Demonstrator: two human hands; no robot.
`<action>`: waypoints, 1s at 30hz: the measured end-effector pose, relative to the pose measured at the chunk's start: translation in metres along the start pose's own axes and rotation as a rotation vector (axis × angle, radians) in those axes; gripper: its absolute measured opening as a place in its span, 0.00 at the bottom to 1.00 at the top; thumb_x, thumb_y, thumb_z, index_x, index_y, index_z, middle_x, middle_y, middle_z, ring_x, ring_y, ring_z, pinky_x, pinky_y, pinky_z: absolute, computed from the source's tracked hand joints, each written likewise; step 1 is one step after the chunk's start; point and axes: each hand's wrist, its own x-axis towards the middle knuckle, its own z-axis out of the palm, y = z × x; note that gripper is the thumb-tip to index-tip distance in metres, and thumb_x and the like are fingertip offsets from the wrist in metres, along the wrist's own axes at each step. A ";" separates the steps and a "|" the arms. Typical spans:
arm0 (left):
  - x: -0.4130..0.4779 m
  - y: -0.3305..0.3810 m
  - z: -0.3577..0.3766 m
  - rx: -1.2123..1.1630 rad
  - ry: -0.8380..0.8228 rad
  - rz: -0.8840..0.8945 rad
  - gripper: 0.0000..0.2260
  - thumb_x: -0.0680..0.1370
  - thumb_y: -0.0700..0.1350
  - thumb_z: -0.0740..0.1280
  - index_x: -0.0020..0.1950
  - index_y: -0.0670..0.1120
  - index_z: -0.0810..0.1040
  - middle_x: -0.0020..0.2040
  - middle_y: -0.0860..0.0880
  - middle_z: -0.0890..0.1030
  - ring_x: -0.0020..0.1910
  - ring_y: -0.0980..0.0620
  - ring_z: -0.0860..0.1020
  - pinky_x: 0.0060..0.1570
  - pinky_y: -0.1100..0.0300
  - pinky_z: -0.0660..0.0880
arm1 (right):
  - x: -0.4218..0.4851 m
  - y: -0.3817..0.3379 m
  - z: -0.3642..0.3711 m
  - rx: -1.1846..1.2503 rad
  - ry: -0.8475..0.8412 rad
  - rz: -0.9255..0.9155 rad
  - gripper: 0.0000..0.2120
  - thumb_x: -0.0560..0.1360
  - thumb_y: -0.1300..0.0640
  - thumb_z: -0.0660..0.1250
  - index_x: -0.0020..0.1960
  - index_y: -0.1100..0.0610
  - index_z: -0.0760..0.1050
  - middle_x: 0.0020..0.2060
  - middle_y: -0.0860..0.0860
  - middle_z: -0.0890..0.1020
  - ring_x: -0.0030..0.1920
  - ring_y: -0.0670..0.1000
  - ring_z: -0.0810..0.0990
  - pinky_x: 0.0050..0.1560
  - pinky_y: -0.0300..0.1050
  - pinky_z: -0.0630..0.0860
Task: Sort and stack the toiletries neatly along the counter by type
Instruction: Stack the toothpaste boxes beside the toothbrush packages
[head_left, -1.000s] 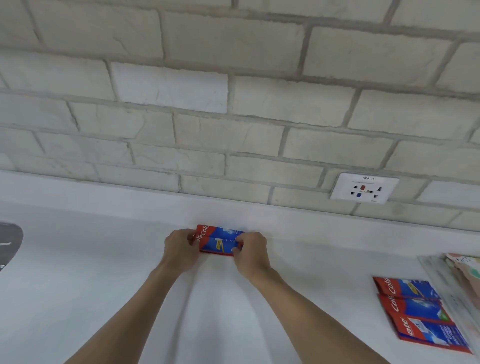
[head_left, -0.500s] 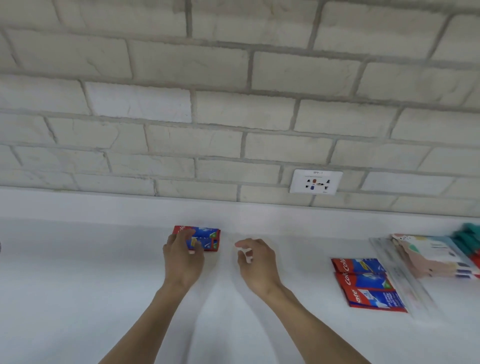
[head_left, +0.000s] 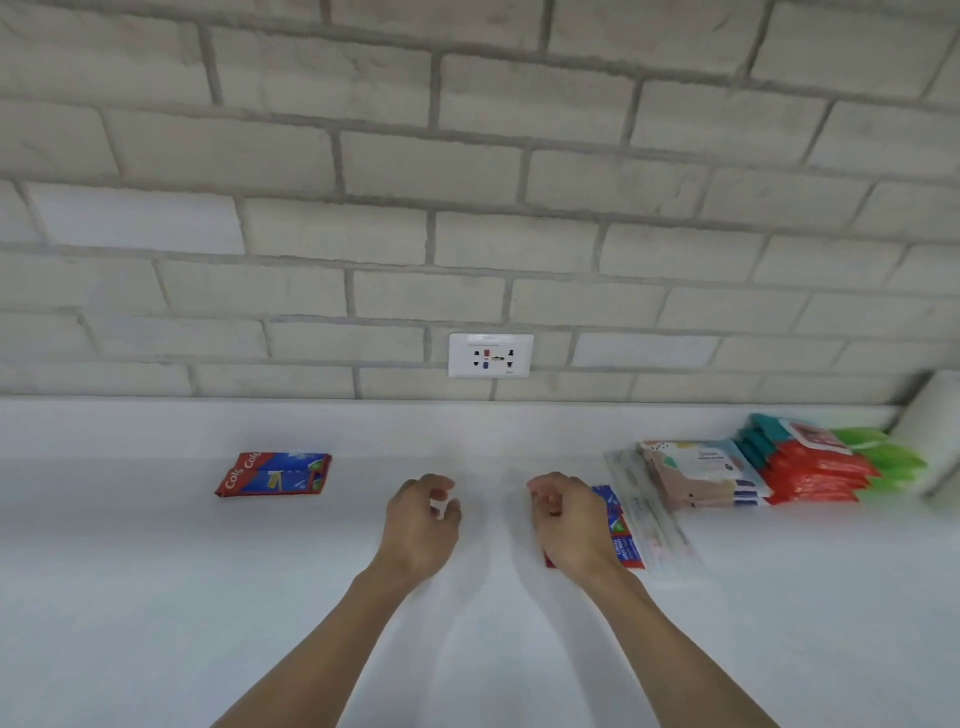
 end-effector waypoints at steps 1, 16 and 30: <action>0.000 0.005 0.010 -0.002 -0.029 -0.004 0.11 0.78 0.44 0.66 0.60 0.48 0.77 0.52 0.51 0.77 0.42 0.57 0.77 0.38 0.72 0.69 | 0.003 0.008 -0.011 -0.027 0.007 0.018 0.12 0.76 0.65 0.63 0.53 0.53 0.80 0.48 0.49 0.81 0.47 0.48 0.80 0.51 0.42 0.78; 0.015 0.042 0.112 0.086 -0.171 -0.067 0.16 0.80 0.40 0.63 0.67 0.45 0.74 0.62 0.44 0.77 0.57 0.50 0.77 0.52 0.64 0.73 | 0.056 0.069 -0.065 -0.454 -0.287 0.116 0.17 0.78 0.60 0.64 0.67 0.56 0.72 0.64 0.53 0.77 0.60 0.52 0.78 0.53 0.40 0.76; 0.027 0.047 0.128 0.295 -0.180 -0.009 0.14 0.77 0.37 0.62 0.58 0.46 0.82 0.57 0.47 0.82 0.54 0.51 0.80 0.47 0.72 0.67 | 0.068 0.075 -0.064 -0.530 -0.315 0.126 0.20 0.77 0.54 0.68 0.67 0.56 0.72 0.63 0.53 0.77 0.59 0.51 0.79 0.51 0.40 0.79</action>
